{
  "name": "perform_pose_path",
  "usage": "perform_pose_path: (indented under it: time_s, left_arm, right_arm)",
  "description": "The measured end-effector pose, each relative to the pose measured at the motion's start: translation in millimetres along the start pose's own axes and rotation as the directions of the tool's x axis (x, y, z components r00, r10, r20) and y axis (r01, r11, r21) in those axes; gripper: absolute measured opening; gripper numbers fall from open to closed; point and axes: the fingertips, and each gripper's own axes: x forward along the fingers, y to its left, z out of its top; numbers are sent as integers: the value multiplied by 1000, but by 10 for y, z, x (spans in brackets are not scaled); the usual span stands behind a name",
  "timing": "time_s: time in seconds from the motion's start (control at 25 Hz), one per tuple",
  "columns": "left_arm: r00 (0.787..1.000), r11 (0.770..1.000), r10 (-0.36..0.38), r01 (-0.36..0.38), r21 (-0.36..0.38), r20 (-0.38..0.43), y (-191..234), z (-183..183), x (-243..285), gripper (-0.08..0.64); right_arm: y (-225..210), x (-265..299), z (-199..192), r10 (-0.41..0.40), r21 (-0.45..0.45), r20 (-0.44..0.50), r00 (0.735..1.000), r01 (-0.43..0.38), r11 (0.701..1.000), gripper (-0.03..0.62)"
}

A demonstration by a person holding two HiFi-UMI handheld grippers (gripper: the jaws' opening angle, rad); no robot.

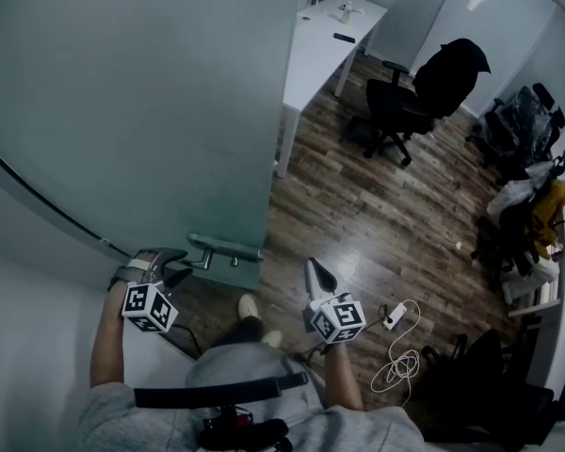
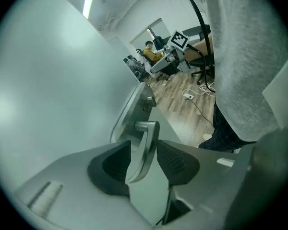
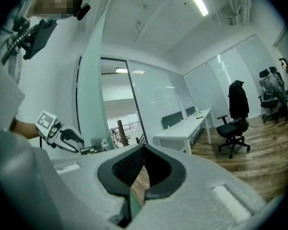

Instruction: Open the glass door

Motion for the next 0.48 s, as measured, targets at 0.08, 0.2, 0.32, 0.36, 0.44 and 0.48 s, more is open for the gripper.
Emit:
perform_pose_path:
  time_s: [0.08, 0.2, 0.32, 0.36, 0.44, 0.48]
  left_arm:
    - [999, 998, 11, -9, -60, 34, 10, 17, -47, 183]
    - [995, 988, 32, -17, -153, 93, 17, 58, -102, 192]
    - [986, 971, 76, -39, -236, 148, 69, 146, -172, 192]
    - [981, 963, 95, -47, -267, 169, 92, 183, -198, 192]
    - [965, 939, 140, -59, -339, 222, 142, 261, -252, 187]
    - [953, 924, 168, -64, -377, 250, 169, 300, -280, 186]
  right_arm:
    - [0, -6, -15, 1, -1, -1, 1000, -1, 1000, 2]
    - [14, -17, -17, 4, -1, 1, 1000, -4, 1000, 2]
    - [23, -45, 10, 5, -2, 0, 1000, -5, 1000, 2]
    - [24, -53, 16, 5, -3, -1, 1000, -5, 1000, 2]
    - [25, -63, 22, 3, -5, -2, 1000, -3, 1000, 2]
    - [28, -67, 27, 3, -6, -1, 1000, -3, 1000, 2]
